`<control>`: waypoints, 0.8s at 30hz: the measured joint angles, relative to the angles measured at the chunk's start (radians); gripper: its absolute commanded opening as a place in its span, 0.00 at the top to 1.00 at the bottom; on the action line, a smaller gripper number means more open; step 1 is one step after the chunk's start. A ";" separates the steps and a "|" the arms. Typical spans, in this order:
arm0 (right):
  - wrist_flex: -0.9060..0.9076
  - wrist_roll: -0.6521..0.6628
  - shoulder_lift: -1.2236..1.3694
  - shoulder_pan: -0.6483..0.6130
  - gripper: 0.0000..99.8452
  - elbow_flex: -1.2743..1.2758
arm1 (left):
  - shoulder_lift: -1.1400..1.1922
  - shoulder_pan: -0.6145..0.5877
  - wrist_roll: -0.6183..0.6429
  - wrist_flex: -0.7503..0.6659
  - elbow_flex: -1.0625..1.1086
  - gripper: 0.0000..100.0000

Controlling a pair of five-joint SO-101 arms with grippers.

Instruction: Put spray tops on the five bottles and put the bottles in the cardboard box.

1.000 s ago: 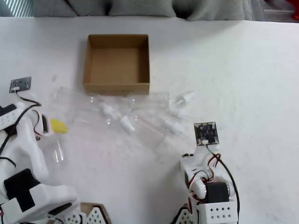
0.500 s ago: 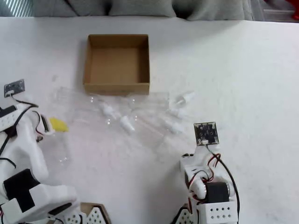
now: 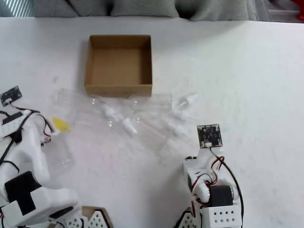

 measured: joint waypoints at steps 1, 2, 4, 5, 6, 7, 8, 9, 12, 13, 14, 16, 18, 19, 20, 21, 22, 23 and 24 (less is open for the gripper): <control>0.000 0.000 0.000 0.002 0.98 0.000 | 0.000 0.008 0.000 0.000 0.005 0.65; 0.000 0.000 0.000 0.002 0.98 0.000 | 0.000 0.009 0.000 0.000 0.008 0.66; 0.000 0.000 0.000 0.002 0.98 0.000 | 0.000 0.008 0.014 0.000 0.008 0.67; 0.000 0.000 0.000 0.002 0.98 0.000 | 0.000 0.008 0.021 0.000 0.008 0.67; 0.000 0.000 0.000 0.000 0.98 0.000 | 0.000 0.008 0.025 0.000 0.008 0.67; 0.000 0.000 0.000 0.000 0.98 0.000 | 0.000 0.008 0.025 -0.002 0.008 0.68; 0.000 0.000 0.000 0.000 0.98 0.000 | 0.000 0.008 0.028 -0.002 0.008 0.68; 0.000 0.000 0.000 0.000 0.98 0.000 | 0.000 0.008 0.032 -0.002 0.008 0.68; 0.000 0.000 0.000 0.000 0.98 0.000 | 0.000 0.008 0.032 -0.018 0.008 0.68; 0.000 0.000 0.000 0.000 0.98 0.000 | 0.000 0.009 0.032 -0.023 0.008 0.68; 0.000 0.000 0.000 0.000 0.98 0.000 | 0.000 0.012 0.032 -0.025 0.008 0.68; 0.000 0.000 0.000 0.000 0.98 0.000 | 0.000 0.014 0.032 -0.026 0.008 0.68; 0.000 0.000 0.000 0.000 0.98 0.000 | 0.000 0.026 0.034 -0.028 0.008 0.68; 0.000 0.000 0.000 0.000 0.98 0.000 | 0.000 0.037 0.032 -0.029 0.012 0.70; 0.000 0.000 0.000 0.000 0.98 0.000 | 0.000 0.046 0.032 -0.031 0.023 0.73; 0.000 0.000 0.000 0.000 0.98 0.000 | 0.000 0.052 0.032 -0.031 0.028 0.77; 0.000 0.000 0.000 0.000 0.98 0.000 | 0.000 0.058 0.032 -0.031 0.031 0.82; 0.000 0.000 0.000 0.000 0.98 0.000 | 0.000 0.063 0.032 -0.031 0.032 0.87; 0.000 0.000 0.000 0.000 0.98 0.000 | 0.000 0.066 0.034 -0.031 0.032 0.90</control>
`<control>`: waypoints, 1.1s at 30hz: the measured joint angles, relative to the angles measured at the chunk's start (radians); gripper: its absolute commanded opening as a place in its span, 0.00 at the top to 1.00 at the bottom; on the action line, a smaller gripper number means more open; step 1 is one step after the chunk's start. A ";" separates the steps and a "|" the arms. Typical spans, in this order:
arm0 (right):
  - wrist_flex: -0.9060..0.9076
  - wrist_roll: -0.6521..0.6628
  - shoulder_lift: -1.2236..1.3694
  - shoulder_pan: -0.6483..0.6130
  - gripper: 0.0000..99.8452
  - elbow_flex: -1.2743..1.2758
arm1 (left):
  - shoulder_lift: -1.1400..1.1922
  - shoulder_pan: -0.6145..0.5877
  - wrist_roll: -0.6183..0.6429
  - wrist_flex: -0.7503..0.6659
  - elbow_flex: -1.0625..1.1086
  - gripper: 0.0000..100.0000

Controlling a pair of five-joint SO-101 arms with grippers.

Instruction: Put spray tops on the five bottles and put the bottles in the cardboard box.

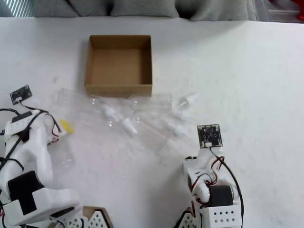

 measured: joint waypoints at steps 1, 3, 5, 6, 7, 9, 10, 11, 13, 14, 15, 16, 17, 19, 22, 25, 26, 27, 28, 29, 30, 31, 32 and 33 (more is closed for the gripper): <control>0.000 0.000 0.000 0.000 0.98 0.000 | 0.000 0.003 0.000 0.000 0.000 0.91; 0.000 0.000 0.000 0.000 0.98 0.000 | 0.000 0.003 0.000 -0.008 0.000 0.90; 0.000 0.000 0.000 0.002 0.98 0.000 | 0.000 0.003 0.000 -0.012 0.000 0.89; 0.000 0.000 0.000 0.002 0.98 0.000 | 0.000 0.003 0.000 -0.012 0.000 0.89; 0.000 0.000 0.000 0.002 0.98 0.000 | 0.000 0.003 0.000 -0.012 0.000 0.89; 0.000 0.000 0.000 0.000 0.98 0.000 | 0.000 0.003 0.000 -0.012 0.000 0.89; 0.000 0.000 0.000 0.000 0.98 0.000 | 0.000 0.003 -0.005 -0.012 0.000 0.89; 0.000 0.000 0.000 0.000 0.98 0.000 | 0.000 0.003 -0.028 -0.012 0.000 0.89; 0.000 0.000 0.000 0.000 0.98 0.000 | 0.000 0.003 -0.080 -0.014 0.000 0.89; 0.000 0.000 0.000 0.000 0.98 0.000 | 0.000 0.003 -0.100 -0.014 0.000 0.89; 0.000 0.000 0.000 0.000 0.98 -0.002 | 0.000 0.003 -0.109 -0.014 0.000 0.89; 0.000 0.000 0.000 0.005 0.98 -0.009 | 0.000 0.003 -0.114 -0.014 0.000 0.89; 0.000 0.000 0.000 0.023 0.98 -0.017 | 0.000 0.003 -0.118 -0.014 0.000 0.89; 0.000 0.000 -0.002 0.061 0.97 -0.037 | 0.000 0.003 -0.120 -0.014 0.000 0.89; -0.012 0.000 -0.015 0.150 0.97 -0.061 | 0.000 0.003 -0.124 -0.014 0.000 0.89; -0.123 0.000 -0.002 0.175 0.97 -0.061 | 0.000 0.003 -0.163 -0.009 0.000 0.89; -0.163 0.008 -0.005 0.175 0.97 -0.061 | 0.000 0.003 -0.184 -0.005 0.000 0.89; -0.201 0.031 -0.005 0.172 0.97 -0.061 | 0.000 0.003 -0.209 0.002 0.000 0.89; -0.242 0.066 -0.005 0.170 0.97 -0.061 | 0.000 0.003 -0.226 0.008 0.000 0.89; -0.279 0.112 -0.005 0.172 0.98 -0.061 | 0.000 0.003 -0.235 0.011 0.000 0.89; -0.318 0.167 -0.005 0.175 0.98 -0.061 | 0.000 0.003 -0.241 0.011 0.000 0.89; -0.348 0.219 -0.005 0.178 0.98 -0.061 | 0.000 0.003 -0.245 0.011 0.000 0.89; -0.374 0.256 -0.005 0.178 0.98 -0.061 | 0.000 0.003 -0.247 0.011 0.000 0.89; -0.397 0.269 -0.005 0.176 0.98 -0.061 | 0.000 0.003 -0.250 0.011 0.000 0.89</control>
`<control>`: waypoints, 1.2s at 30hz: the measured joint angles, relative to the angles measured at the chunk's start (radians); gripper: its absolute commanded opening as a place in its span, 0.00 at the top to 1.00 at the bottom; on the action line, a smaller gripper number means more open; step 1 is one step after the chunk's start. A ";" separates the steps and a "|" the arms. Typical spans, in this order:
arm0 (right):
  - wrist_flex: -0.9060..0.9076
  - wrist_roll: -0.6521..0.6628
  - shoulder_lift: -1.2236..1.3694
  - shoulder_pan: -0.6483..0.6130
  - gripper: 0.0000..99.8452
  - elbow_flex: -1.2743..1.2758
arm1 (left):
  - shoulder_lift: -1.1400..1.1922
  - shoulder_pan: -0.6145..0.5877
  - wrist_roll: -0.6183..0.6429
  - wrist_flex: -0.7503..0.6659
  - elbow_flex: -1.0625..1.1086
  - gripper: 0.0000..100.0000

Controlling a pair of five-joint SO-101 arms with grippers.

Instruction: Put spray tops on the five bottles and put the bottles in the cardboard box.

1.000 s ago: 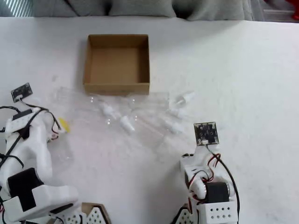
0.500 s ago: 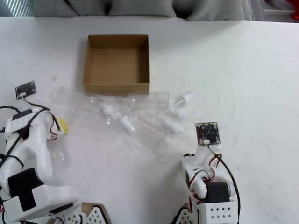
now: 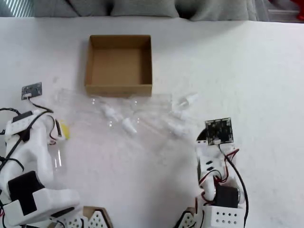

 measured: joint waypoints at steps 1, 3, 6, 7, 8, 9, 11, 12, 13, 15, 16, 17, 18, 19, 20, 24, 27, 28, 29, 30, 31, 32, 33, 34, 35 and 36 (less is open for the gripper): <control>-0.014 0.008 0.000 -0.003 0.98 -0.002 | 0.000 0.000 0.000 0.003 0.000 0.89; -0.020 0.031 0.002 -0.018 0.98 -0.009 | -0.002 0.000 0.000 0.003 0.000 0.89; 0.009 0.052 0.002 -0.077 0.98 -0.037 | -0.002 0.003 -0.002 0.003 0.000 0.89; 0.028 0.055 0.002 -0.098 0.98 -0.044 | -0.002 0.009 -0.011 0.003 0.000 0.89; 0.043 0.055 0.002 -0.115 0.98 -0.054 | -0.002 0.012 -0.025 0.003 0.000 0.89; 0.055 0.055 0.002 -0.127 0.98 -0.063 | -0.002 0.012 -0.035 0.005 0.000 0.89; 0.060 0.058 0.002 -0.133 0.98 -0.074 | -0.002 0.014 -0.051 0.015 0.000 0.89; 0.060 0.060 0.005 -0.135 0.98 -0.081 | -0.002 0.014 -0.055 0.021 0.000 0.89; 0.060 0.060 0.015 -0.137 0.98 -0.092 | -0.002 0.018 -0.058 0.025 0.000 0.89; 0.060 0.060 0.048 -0.158 0.98 -0.117 | -0.002 0.021 -0.060 0.025 0.000 0.89; 0.060 0.061 0.083 -0.167 0.98 -0.133 | -0.008 0.021 -0.060 0.025 0.000 0.89; 0.060 0.068 0.127 -0.175 0.98 -0.153 | -0.009 0.023 -0.060 0.028 0.000 0.89; 0.060 0.077 0.180 -0.181 0.98 -0.178 | -0.009 0.023 -0.060 0.031 0.002 0.89; 0.060 0.092 0.241 -0.187 0.98 -0.207 | -0.009 0.023 -0.060 0.031 0.002 0.89; 0.061 0.106 0.296 -0.195 0.98 -0.236 | -0.009 0.023 -0.060 0.031 0.002 0.89; 0.098 0.129 0.543 -0.229 0.91 -0.388 | -0.009 0.023 -0.060 0.031 0.002 0.89; 0.184 0.133 0.738 -0.273 0.87 -0.529 | -0.009 0.023 -0.060 0.031 0.002 0.89; 0.216 0.133 0.806 -0.285 0.89 -0.578 | -0.009 0.023 -0.060 0.031 0.002 0.89; 0.245 0.133 0.872 -0.299 0.91 -0.626 | -0.009 0.023 -0.060 0.031 0.002 0.89; 0.267 0.133 0.936 -0.311 0.93 -0.674 | -0.009 0.023 -0.060 0.031 0.002 0.89; 0.282 0.143 0.999 -0.324 0.94 -0.718 | -0.009 0.023 -0.060 0.031 0.002 0.89; 0.290 0.153 1.060 -0.333 0.94 -0.756 | -0.009 0.023 -0.060 0.031 0.002 0.89; 0.295 0.170 1.120 -0.341 0.93 -0.793 | -0.009 0.023 -0.060 0.031 0.002 0.89; 0.296 0.187 1.174 -0.348 0.92 -0.822 | -0.009 0.023 -0.060 0.031 0.002 0.89; 0.296 0.206 1.224 -0.356 0.90 -0.850 | -0.009 0.023 -0.060 0.031 0.002 0.89; 0.296 0.226 1.272 -0.359 0.89 -0.873 | -0.009 0.023 -0.060 0.031 0.002 0.89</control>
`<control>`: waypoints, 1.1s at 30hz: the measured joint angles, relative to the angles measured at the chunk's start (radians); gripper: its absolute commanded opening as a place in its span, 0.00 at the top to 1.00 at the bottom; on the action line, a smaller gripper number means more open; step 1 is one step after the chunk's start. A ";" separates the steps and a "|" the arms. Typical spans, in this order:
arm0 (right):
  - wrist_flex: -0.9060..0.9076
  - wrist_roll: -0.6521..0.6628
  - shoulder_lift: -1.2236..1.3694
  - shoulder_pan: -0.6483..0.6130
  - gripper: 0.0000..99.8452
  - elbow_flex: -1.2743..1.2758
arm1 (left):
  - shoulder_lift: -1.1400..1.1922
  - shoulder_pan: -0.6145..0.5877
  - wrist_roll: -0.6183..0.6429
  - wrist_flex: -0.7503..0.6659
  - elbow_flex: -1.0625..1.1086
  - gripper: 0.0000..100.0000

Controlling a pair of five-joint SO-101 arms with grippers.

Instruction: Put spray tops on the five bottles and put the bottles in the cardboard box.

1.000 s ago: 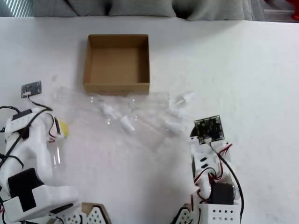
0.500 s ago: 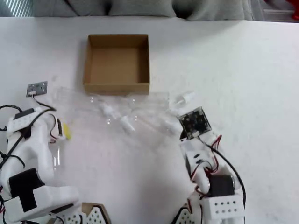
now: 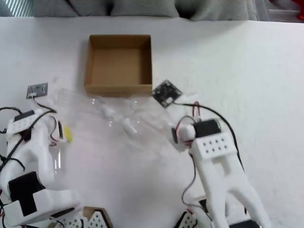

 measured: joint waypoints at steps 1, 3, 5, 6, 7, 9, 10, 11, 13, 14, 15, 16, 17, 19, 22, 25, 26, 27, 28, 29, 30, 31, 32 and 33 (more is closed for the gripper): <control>0.000 0.020 0.040 -0.002 0.88 -0.017 | 0.000 0.000 0.000 0.000 0.000 0.89; 0.000 0.072 0.115 0.000 0.88 -0.048 | 0.000 0.000 0.000 0.000 0.000 0.89; -0.008 0.129 0.170 0.002 0.88 -0.061 | 0.000 0.000 0.000 0.000 0.000 0.89; -0.015 0.155 0.189 0.002 0.88 -0.064 | 0.000 0.000 0.000 0.000 0.000 0.89; -0.028 0.175 0.206 0.002 0.88 -0.066 | 0.000 0.000 0.000 0.000 0.000 0.89; -0.046 0.203 0.229 0.002 0.88 -0.066 | 0.000 0.000 0.000 0.000 0.000 0.89; -0.054 0.212 0.236 0.002 0.88 -0.066 | 0.000 0.000 0.000 0.000 0.000 0.89; -0.061 0.221 0.244 0.000 0.88 -0.066 | 0.000 0.000 0.000 0.000 0.000 0.89; -0.080 0.227 0.255 -0.002 0.88 -0.066 | 0.000 0.000 0.000 0.000 0.000 0.89; -0.091 0.230 0.259 -0.002 0.88 -0.066 | 0.000 0.002 0.000 0.000 0.000 0.89; -0.100 0.232 0.264 0.000 0.88 -0.066 | 0.000 0.005 0.000 0.002 0.000 0.89; -0.104 0.232 0.272 0.000 0.88 -0.066 | 0.000 0.008 0.000 0.002 0.000 0.89; -0.107 0.238 0.276 0.000 0.87 -0.066 | 0.000 0.009 0.000 0.002 0.000 0.89; -0.109 0.262 0.288 0.000 0.84 -0.066 | 0.000 0.009 0.000 0.002 0.000 0.89; -0.115 0.272 0.307 0.000 0.83 -0.077 | 0.000 0.009 0.000 0.002 0.000 0.89; -0.117 0.278 0.330 0.020 0.82 -0.107 | 0.000 0.009 0.000 0.002 0.000 0.89; -0.117 0.279 0.344 0.028 0.82 -0.117 | 0.000 0.009 0.000 0.002 0.000 0.89; -0.117 0.281 0.361 0.032 0.82 -0.127 | 0.000 0.009 0.000 0.002 0.000 0.89; -0.117 0.281 0.377 0.034 0.83 -0.135 | 0.000 0.009 0.000 0.002 0.000 0.89; -0.117 0.281 0.396 0.034 0.83 -0.141 | 0.000 0.009 0.000 0.002 0.000 0.89; -0.117 0.281 0.416 0.032 0.83 -0.146 | 0.000 0.009 0.000 0.002 0.000 0.89; -0.118 0.281 0.437 0.032 0.83 -0.153 | 0.000 0.009 0.000 0.002 0.000 0.89; -0.118 0.281 0.457 0.032 0.83 -0.161 | 0.000 0.009 0.000 0.002 0.000 0.89; -0.129 0.281 0.473 0.034 0.83 -0.164 | 0.000 0.009 0.000 0.002 0.000 0.89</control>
